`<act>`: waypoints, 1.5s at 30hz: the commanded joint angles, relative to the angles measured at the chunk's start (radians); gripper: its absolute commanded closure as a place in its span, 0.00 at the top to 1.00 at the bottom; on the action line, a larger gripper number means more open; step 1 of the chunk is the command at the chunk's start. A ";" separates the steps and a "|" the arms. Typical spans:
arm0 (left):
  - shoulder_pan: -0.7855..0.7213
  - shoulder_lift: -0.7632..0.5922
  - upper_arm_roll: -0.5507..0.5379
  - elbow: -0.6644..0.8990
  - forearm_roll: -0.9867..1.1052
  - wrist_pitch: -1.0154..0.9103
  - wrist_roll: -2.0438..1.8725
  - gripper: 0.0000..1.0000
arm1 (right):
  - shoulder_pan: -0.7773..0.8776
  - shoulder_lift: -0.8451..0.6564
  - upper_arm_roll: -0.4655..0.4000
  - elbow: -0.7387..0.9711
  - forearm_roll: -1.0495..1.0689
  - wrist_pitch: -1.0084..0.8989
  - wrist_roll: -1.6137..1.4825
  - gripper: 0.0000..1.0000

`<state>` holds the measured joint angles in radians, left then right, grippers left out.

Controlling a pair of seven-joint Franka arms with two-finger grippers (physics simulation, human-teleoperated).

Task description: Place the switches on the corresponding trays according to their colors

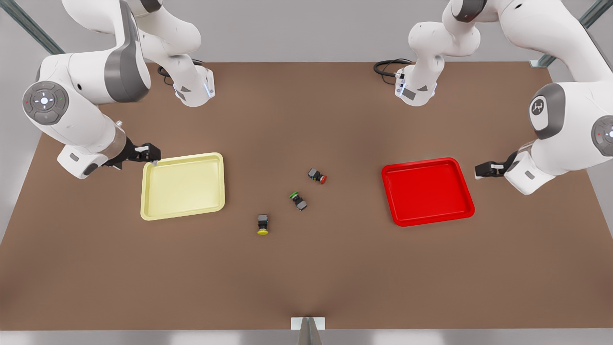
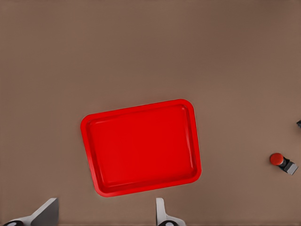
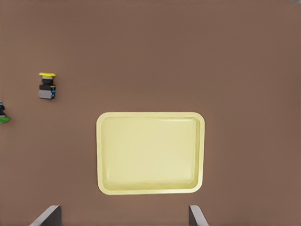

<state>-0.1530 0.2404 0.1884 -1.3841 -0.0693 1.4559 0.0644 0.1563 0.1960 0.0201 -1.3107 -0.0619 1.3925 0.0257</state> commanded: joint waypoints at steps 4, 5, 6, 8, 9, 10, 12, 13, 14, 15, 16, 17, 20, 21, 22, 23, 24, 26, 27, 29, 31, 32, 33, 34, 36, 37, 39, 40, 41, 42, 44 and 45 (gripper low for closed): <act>-0.425 0.259 -0.003 0.007 -0.033 -0.057 -0.578 1.00 | 0.077 0.054 0.001 -0.027 -0.021 0.005 0.019 1.00; -0.483 0.315 -0.012 0.025 -0.043 0.061 -0.829 1.00 | 0.109 0.140 0.003 -0.036 -0.004 0.049 0.036 1.00; -0.546 0.369 -0.024 0.023 -0.060 0.184 -1.092 1.00 | 0.157 0.204 0.003 -0.038 0.008 0.125 0.216 1.00; -0.615 0.375 -0.027 -0.176 -0.055 0.556 -1.565 1.00 | 0.223 0.332 0.003 -0.035 0.057 0.246 0.575 1.00; -0.649 0.367 -0.030 -0.240 -0.075 0.664 -1.655 1.00 | 0.235 0.368 0.003 -0.036 0.071 0.299 0.675 1.00; -0.649 0.362 -0.049 -0.288 -0.087 0.716 -1.770 1.00 | 0.239 0.399 0.003 -0.036 0.094 0.341 0.729 1.00; -0.652 0.364 -0.052 -0.363 -0.182 0.848 -1.856 1.00 | 0.262 0.457 0.003 -0.035 0.086 0.447 0.787 1.00; -0.652 0.343 -0.052 -0.380 -0.265 0.911 -1.877 1.00 | 0.269 0.470 0.003 -0.035 0.086 0.479 0.806 1.00; -0.654 0.327 -0.055 -0.389 -0.297 0.923 -1.917 1.00 | 0.285 0.481 0.003 -0.035 0.093 0.516 0.876 1.00; -0.651 0.329 -0.090 -0.400 -0.299 0.952 -1.943 1.00 | 0.307 0.494 0.003 -0.035 0.090 0.557 0.942 1.00; -0.632 0.339 -0.128 -0.398 -0.291 1.005 -2.051 1.00 | 0.324 0.508 0.003 -0.035 0.088 0.572 0.997 1.00; -0.628 0.347 -0.145 -0.395 -0.288 1.006 -2.043 1.00 | 0.327 0.517 0.003 -0.036 0.088 0.612 1.036 1.00; -0.674 0.375 -0.132 -0.398 -0.293 0.985 -2.063 1.00 | 0.350 0.545 0.001 -0.050 0.080 0.683 1.089 1.00; -0.683 0.375 -0.130 -0.397 -0.291 0.985 -2.066 1.00 | 0.354 0.545 0.003 -0.079 0.033 0.724 1.076 1.00; -0.692 0.375 -0.129 -0.398 -0.291 0.983 -2.060 1.00 | 0.354 0.546 0.003 -0.087 0.019 0.737 1.057 1.00; -0.707 0.375 -0.125 -0.400 -0.290 0.969 -2.059 1.00 | 0.356 0.545 0.003 -0.094 0.017 0.755 1.051 1.00; -0.741 0.375 -0.109 -0.408 -0.251 0.968 -2.052 1.00 | 0.358 0.545 0.003 -0.116 0.010 0.796 1.051 1.00; -0.781 0.375 -0.055 -0.415 -0.248 0.974 -2.048 1.00 | 0.361 0.545 0.003 -0.170 -0.044 0.884 1.040 1.00; -0.784 0.375 -0.055 -0.438 -0.248 0.966 -1.960 1.00 | 0.358 0.546 0.003 -0.171 -0.044 0.889 1.030 1.00; -0.787 0.382 -0.055 -0.449 -0.248 0.969 -1.893 1.00 | 0.358 0.553 0.003 -0.171 -0.044 0.889 1.030 1.00; -0.789 0.398 -0.055 -0.449 -0.247 0.972 -1.845 1.00 | 0.358 0.566 0.003 -0.170 -0.039 0.889 0.958 1.00; -0.789 0.398 -0.055 -0.449 -0.247 0.972 -1.830 1.00 | 0.356 0.574 0.003 -0.170 -0.038 0.889 0.902 1.00; -0.789 0.398 -0.055 -0.449 -0.247 0.974 -1.828 1.00 | 0.356 0.582 0.003 -0.168 -0.036 0.889 0.866 1.00; -0.789 0.398 -0.055 -0.449 -0.247 0.979 -1.828 1.00 | 0.358 0.596 0.003 -0.168 -0.036 0.889 0.861 1.00; -0.789 0.399 -0.055 -0.447 -0.247 0.980 -1.828 1.00 | 0.358 0.614 0.003 -0.167 -0.033 0.890 0.859 1.00; -0.790 0.407 -0.056 -0.447 -0.247 0.980 -1.828 1.00 | 0.358 0.626 0.003 -0.167 -0.033 0.890 0.858 1.00; -0.801 0.412 -0.056 -0.447 -0.247 0.980 -1.828 1.00 | 0.358 0.639 0.003 -0.167 -0.033 0.892 0.858 1.00; -0.803 0.413 -0.056 -0.447 -0.247 0.980 -1.828 1.00 | 0.358 0.642 0.003 -0.167 -0.033 0.892 0.856 1.00; -0.803 0.413 -0.056 -0.447 -0.248 0.982 -1.828 1.00 | 0.356 0.642 0.003 -0.167 -0.032 0.892 0.800 1.00; -0.804 0.413 -0.056 -0.447 -0.248 0.982 -1.828 1.00 | 0.351 0.642 0.003 -0.167 -0.015 0.890 0.700 1.00; -0.803 0.418 -0.056 -0.446 -0.248 0.982 -1.828 1.00 | 0.351 0.642 0.001 -0.167 -0.013 0.889 0.658 1.00; -0.801 0.418 -0.056 -0.446 -0.250 0.988 -1.830 0.94 | 0.351 0.642 0.001 -0.167 -0.013 0.889 0.657 1.00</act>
<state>-0.9542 0.6600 0.1319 -1.8306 -0.3177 2.4367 -1.6152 0.5080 0.8386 0.0217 -1.4777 -0.0818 2.2747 0.7886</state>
